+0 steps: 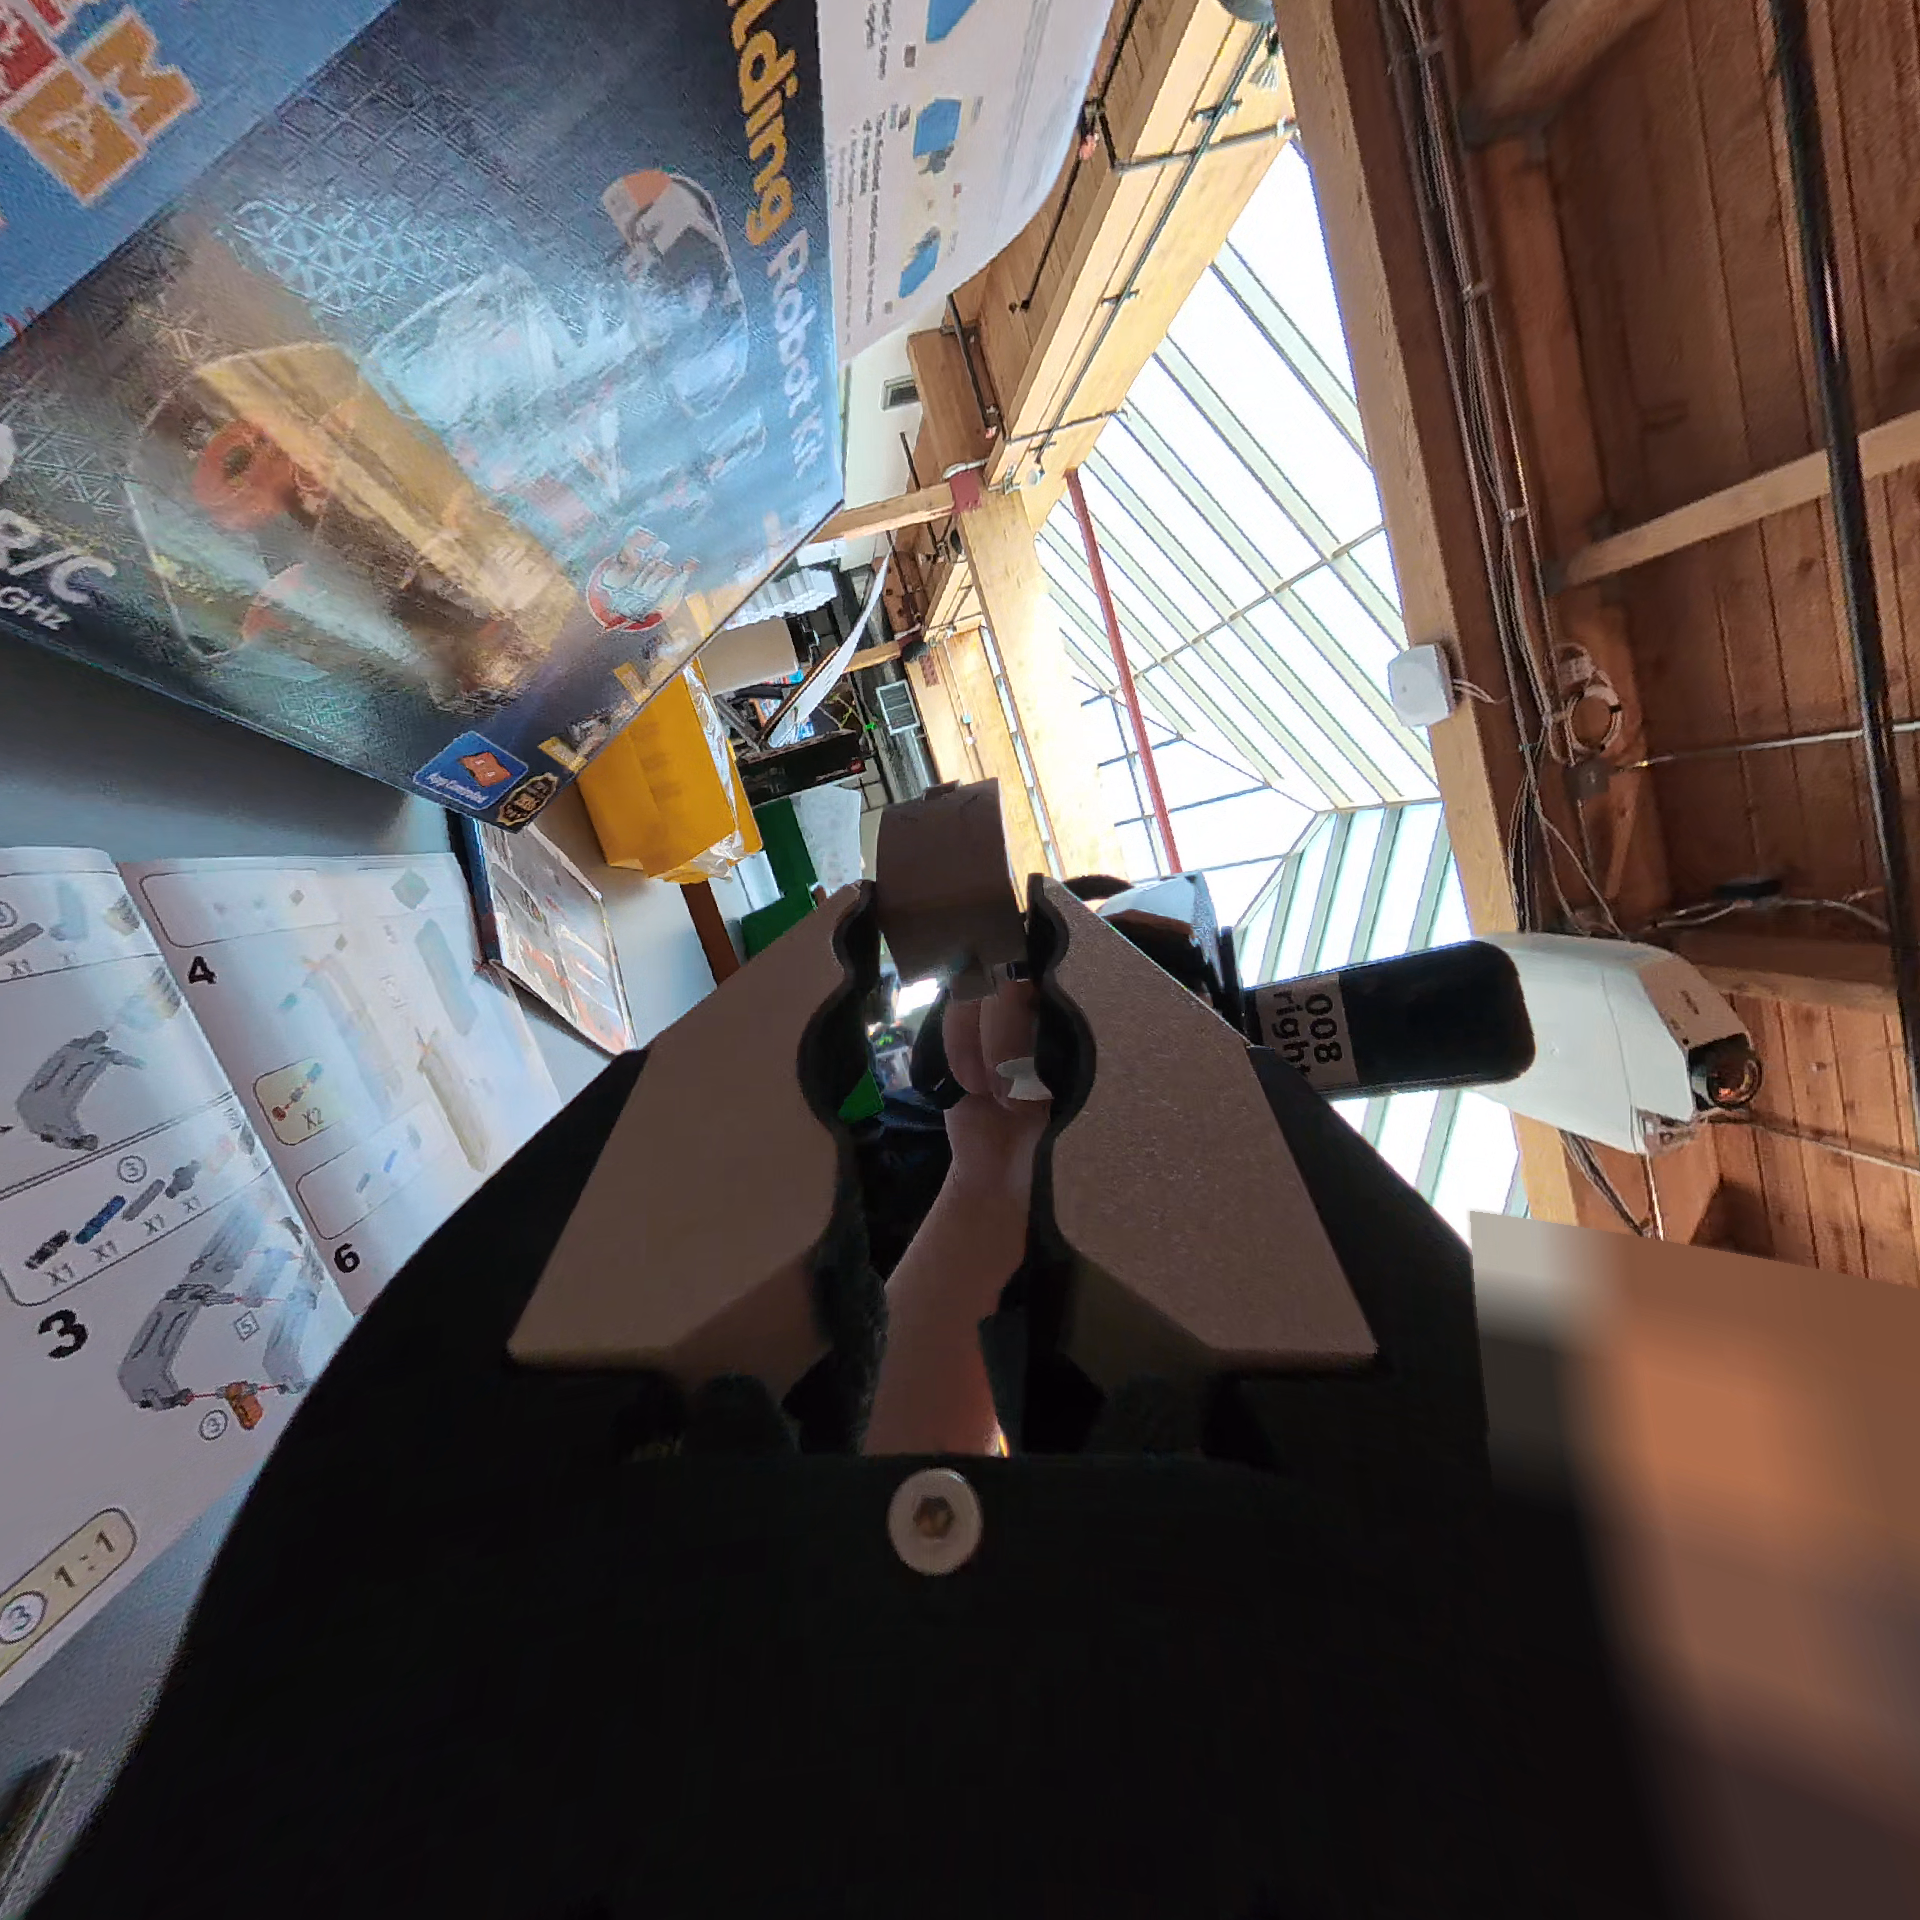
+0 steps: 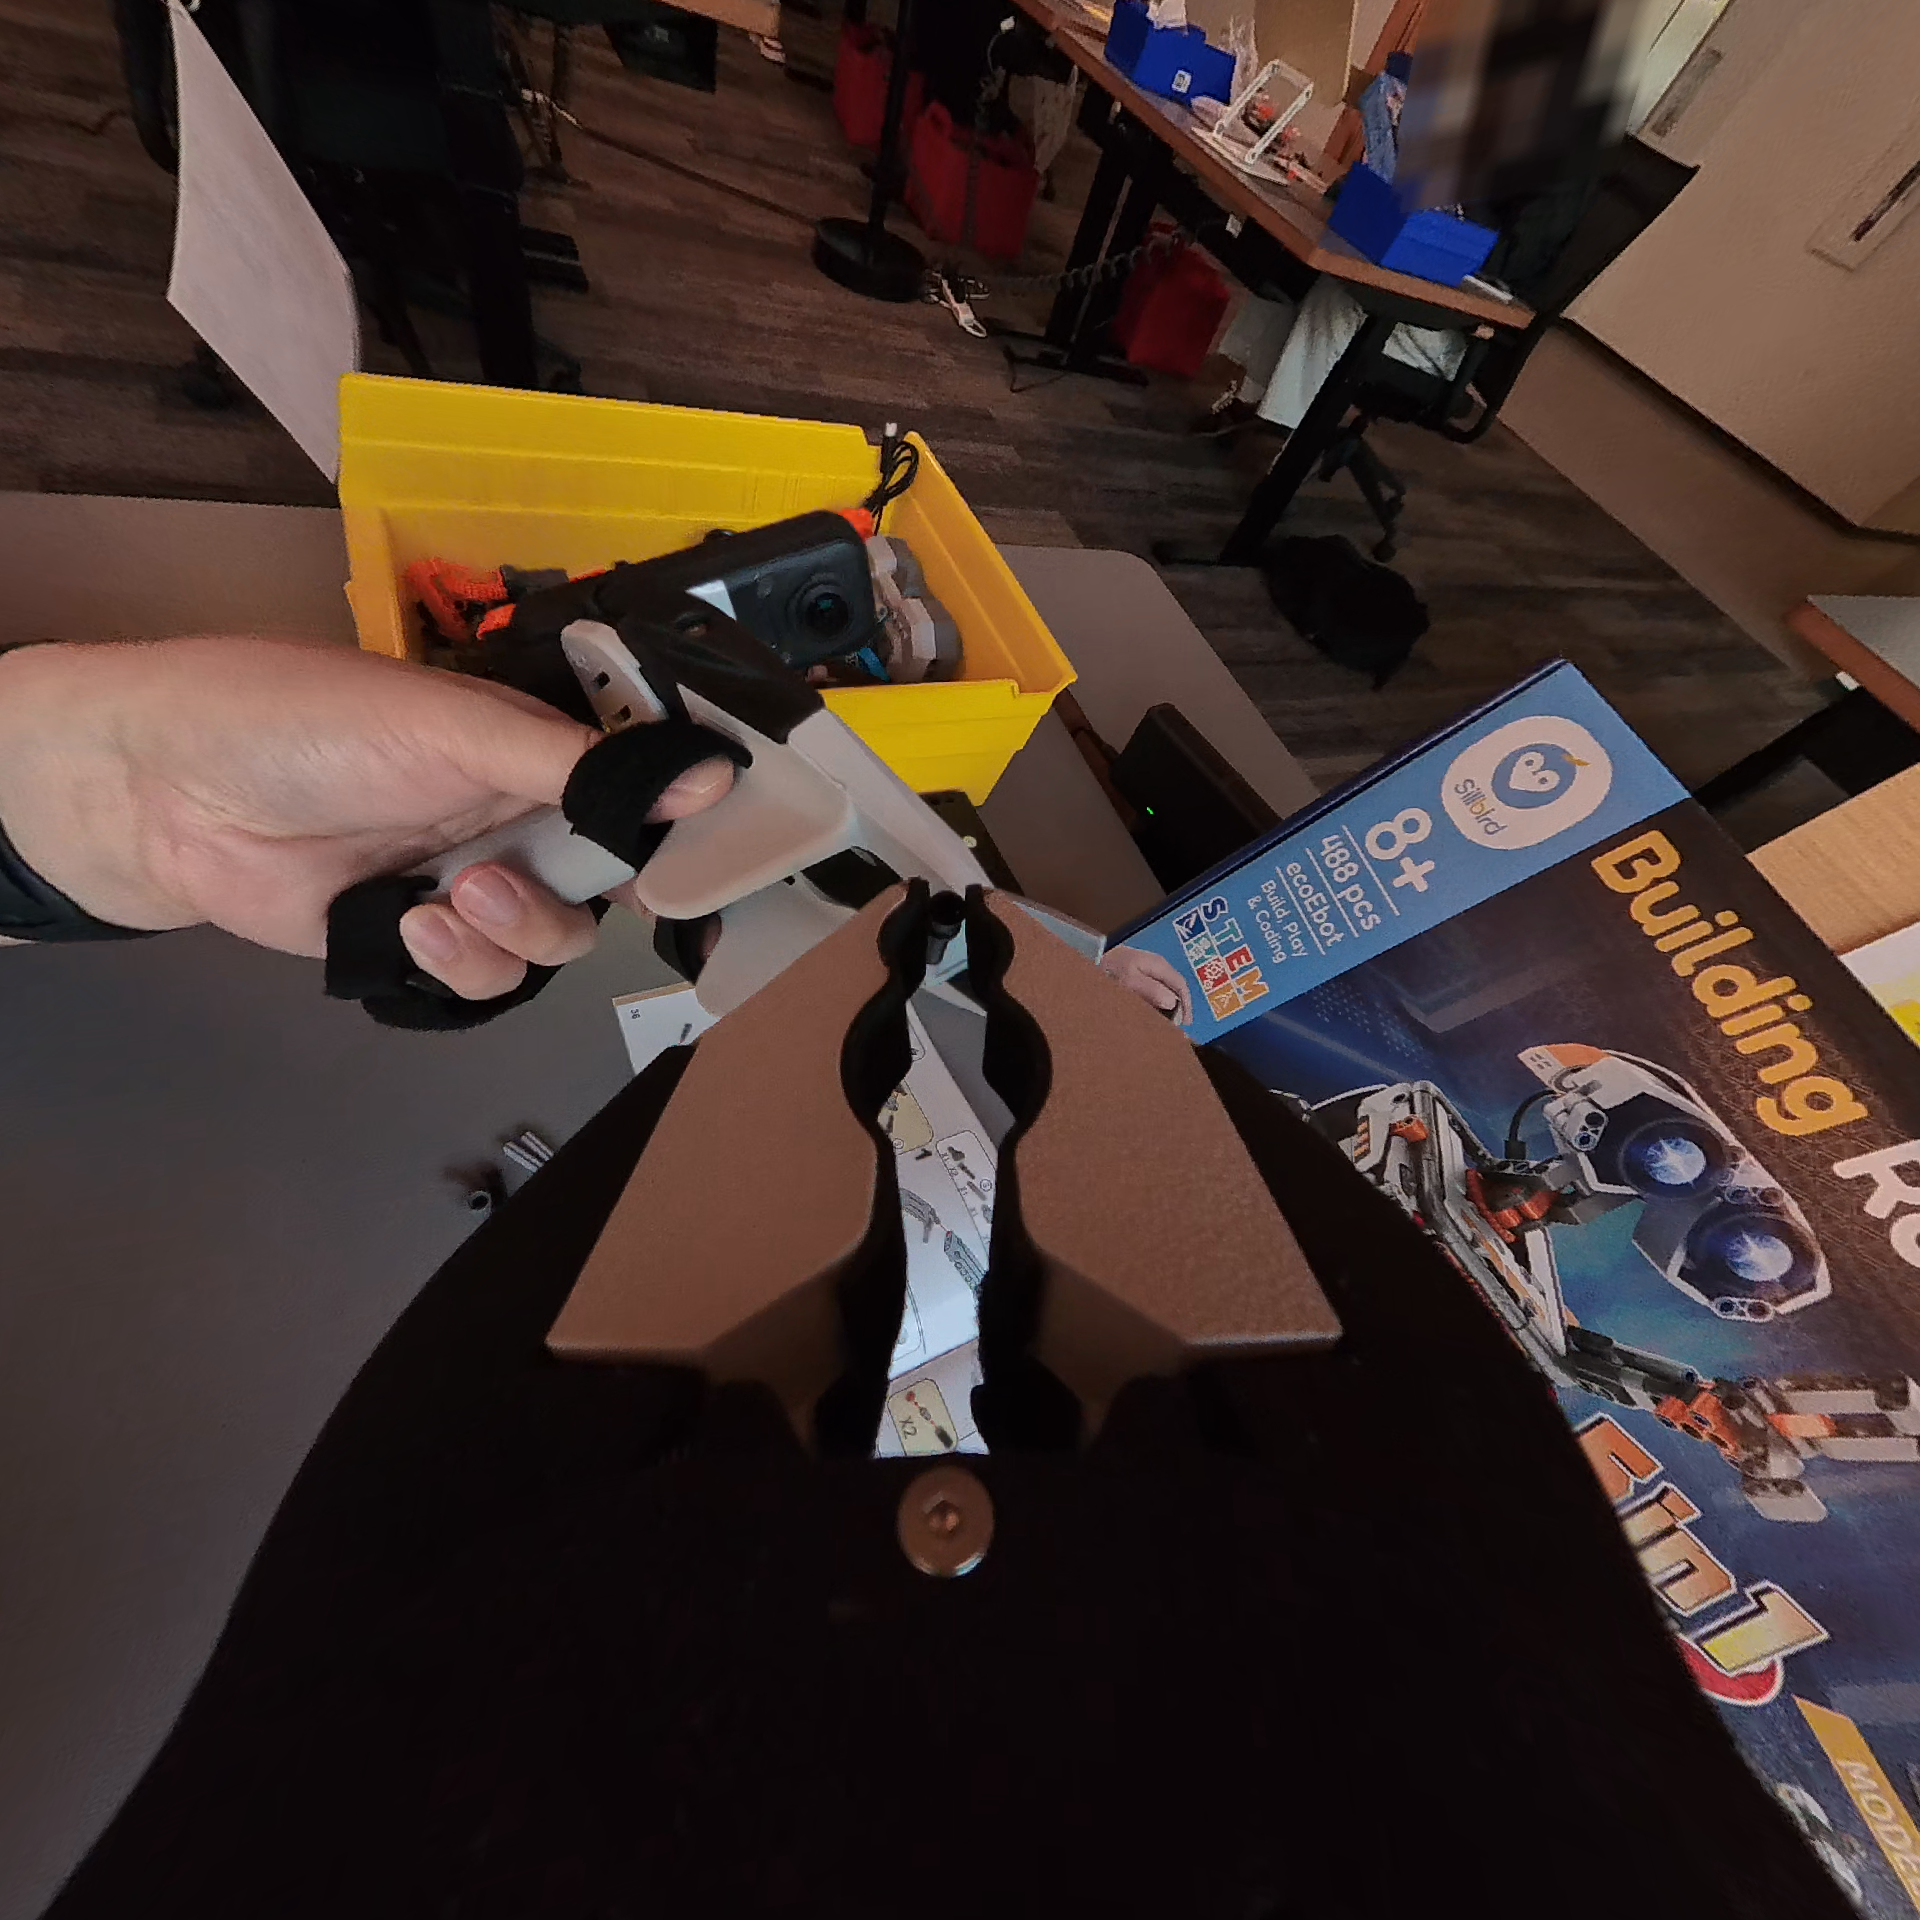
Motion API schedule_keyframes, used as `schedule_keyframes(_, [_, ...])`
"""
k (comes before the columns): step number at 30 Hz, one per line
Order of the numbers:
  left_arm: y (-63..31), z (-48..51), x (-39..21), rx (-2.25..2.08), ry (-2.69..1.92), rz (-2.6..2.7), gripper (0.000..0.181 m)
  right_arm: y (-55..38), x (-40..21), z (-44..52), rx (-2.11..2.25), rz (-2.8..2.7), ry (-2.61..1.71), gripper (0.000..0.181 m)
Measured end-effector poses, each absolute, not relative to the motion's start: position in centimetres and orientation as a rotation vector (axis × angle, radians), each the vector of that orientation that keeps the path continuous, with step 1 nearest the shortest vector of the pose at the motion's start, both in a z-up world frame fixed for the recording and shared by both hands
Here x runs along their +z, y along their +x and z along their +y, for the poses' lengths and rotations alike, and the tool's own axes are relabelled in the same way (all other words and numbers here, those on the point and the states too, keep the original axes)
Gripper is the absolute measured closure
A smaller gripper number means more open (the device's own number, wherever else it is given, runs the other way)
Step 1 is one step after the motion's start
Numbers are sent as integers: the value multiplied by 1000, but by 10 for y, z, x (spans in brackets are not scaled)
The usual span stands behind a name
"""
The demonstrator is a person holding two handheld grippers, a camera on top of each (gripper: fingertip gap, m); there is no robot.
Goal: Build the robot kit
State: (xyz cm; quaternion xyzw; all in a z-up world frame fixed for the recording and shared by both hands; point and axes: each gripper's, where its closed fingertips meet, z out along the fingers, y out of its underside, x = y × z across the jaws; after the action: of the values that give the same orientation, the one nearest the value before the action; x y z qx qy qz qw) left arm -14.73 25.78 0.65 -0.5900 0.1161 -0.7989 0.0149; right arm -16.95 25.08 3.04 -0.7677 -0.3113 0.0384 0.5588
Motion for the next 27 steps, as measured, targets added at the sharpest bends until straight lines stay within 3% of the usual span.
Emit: schedule_keyframes(27, [-143,266,-16,-2413,-1926,292,156,-170,4,269,-82,-824,-1884,176])
